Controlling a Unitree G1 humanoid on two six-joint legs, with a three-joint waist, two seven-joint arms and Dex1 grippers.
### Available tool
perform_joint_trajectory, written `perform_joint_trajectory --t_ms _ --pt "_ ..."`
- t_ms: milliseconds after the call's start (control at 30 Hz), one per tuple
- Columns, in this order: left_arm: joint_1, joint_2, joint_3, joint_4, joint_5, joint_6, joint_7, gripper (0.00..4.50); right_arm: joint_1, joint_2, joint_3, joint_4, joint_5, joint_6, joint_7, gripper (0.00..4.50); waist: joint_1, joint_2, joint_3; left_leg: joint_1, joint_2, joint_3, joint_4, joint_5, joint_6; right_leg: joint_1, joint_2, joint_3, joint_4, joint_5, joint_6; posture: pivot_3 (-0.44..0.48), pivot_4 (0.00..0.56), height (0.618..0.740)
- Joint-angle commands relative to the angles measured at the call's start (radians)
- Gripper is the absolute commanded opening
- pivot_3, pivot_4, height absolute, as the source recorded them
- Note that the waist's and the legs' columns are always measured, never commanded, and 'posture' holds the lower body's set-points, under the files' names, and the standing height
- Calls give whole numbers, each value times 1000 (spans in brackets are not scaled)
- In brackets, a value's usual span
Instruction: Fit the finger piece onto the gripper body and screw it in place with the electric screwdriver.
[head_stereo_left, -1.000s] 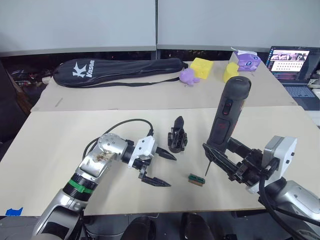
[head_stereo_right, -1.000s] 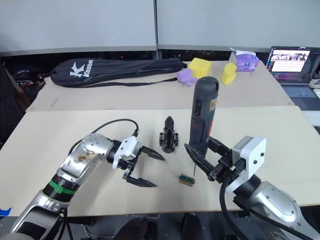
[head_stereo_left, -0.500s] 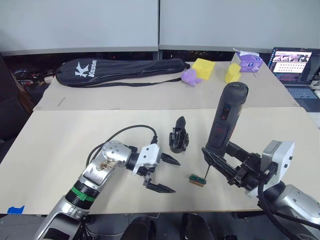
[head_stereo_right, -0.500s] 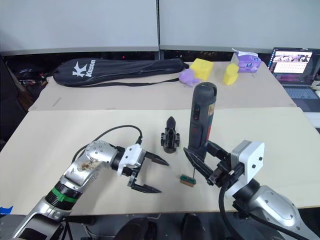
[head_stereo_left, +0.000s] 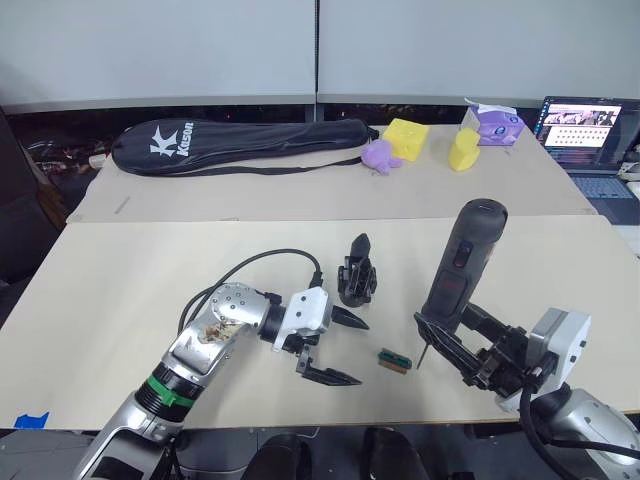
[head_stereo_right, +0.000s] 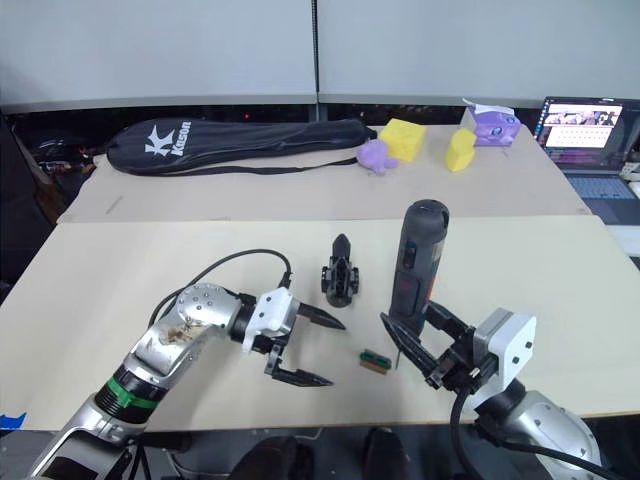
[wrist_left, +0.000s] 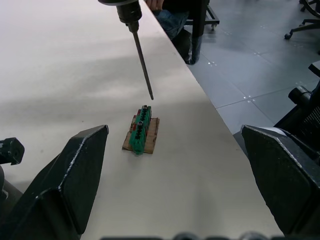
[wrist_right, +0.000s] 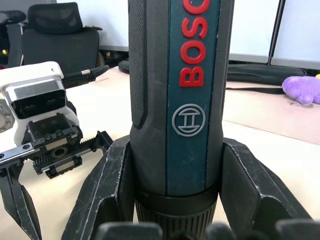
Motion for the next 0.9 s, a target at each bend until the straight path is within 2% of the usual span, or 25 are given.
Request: perform_joint_trajectory --t_ms 33,267,600,900 --pt "-10 0 6 55 8 -50 -15 4500 -18 6 -5 -52 13 -43 0 1911 1 0 0 0 0 0 0 0 0 0 0 0 0 0 0 0 150 723" --pt "-32 -15 10 198 25 -156 -49 4500 -33 -9 -2 -91 33 -16 -27 1911 2 0 0 0 0 0 0 0 0 0 0 0 0 0 0 0 150 723" --pt "-14 -51 5 311 59 -271 -60 4500 -56 -15 34 -120 41 19 -79 1911 2 0 0 0 0 0 0 -1 1 0 0 0 0 0 0 0 150 723" --pt "-11 -72 9 376 58 -320 -73 4500 -62 -31 16 -113 56 14 -81 1911 2 0 0 0 0 0 0 -1 2 0 0 -1 0 0 0 0 150 723"
